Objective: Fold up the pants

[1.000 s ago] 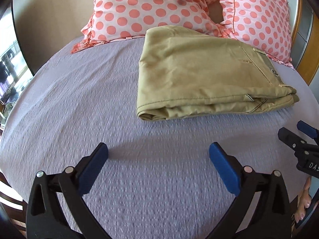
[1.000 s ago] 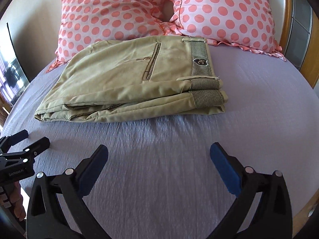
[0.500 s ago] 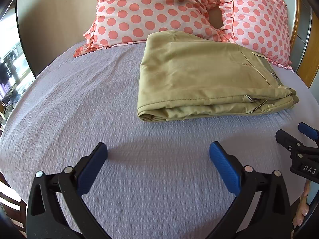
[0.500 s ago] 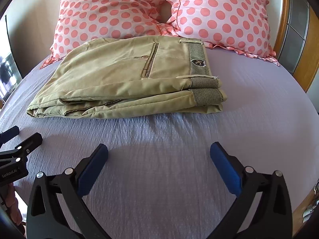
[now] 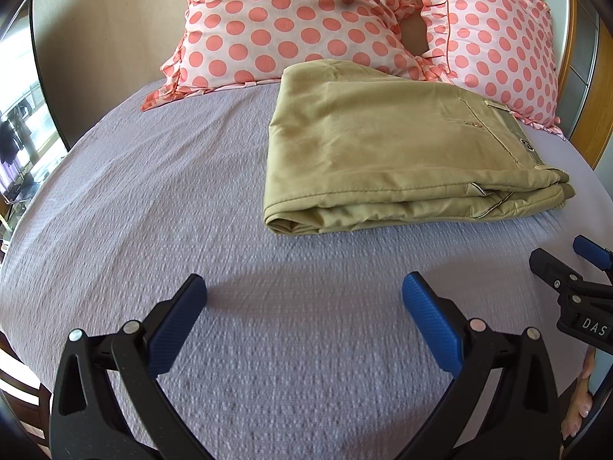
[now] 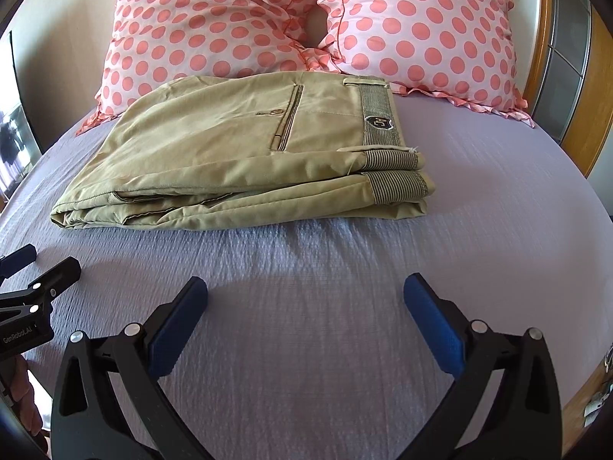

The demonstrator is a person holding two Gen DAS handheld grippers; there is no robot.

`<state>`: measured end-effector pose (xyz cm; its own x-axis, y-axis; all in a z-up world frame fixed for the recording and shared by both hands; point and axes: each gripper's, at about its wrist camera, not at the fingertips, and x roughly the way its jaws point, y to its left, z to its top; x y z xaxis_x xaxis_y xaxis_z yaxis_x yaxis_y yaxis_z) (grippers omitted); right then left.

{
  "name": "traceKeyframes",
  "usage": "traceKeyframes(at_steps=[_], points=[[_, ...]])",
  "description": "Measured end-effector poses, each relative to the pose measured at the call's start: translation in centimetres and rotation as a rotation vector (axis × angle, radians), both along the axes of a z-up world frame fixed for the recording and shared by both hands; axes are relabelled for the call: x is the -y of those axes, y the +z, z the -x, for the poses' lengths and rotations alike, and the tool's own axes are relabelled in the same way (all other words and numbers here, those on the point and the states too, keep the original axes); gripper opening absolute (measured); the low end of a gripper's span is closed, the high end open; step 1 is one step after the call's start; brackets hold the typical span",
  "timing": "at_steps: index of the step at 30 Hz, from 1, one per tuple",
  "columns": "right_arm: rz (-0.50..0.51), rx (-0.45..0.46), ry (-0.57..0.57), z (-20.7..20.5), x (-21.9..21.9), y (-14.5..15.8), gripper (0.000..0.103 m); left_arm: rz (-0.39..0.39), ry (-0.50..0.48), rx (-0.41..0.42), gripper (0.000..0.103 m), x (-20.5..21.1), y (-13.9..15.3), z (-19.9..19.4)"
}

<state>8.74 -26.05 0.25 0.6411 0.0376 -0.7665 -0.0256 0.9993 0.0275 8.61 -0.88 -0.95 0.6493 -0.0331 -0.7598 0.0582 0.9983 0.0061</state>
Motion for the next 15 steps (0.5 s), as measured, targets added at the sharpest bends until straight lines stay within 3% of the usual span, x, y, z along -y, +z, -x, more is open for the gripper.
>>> traceKeyframes(at_steps=[15], points=[[0.0,0.003,-0.003,-0.07,0.02,0.03,0.102,0.0,0.0,0.002,0.101,-0.11,0.13,-0.07]])
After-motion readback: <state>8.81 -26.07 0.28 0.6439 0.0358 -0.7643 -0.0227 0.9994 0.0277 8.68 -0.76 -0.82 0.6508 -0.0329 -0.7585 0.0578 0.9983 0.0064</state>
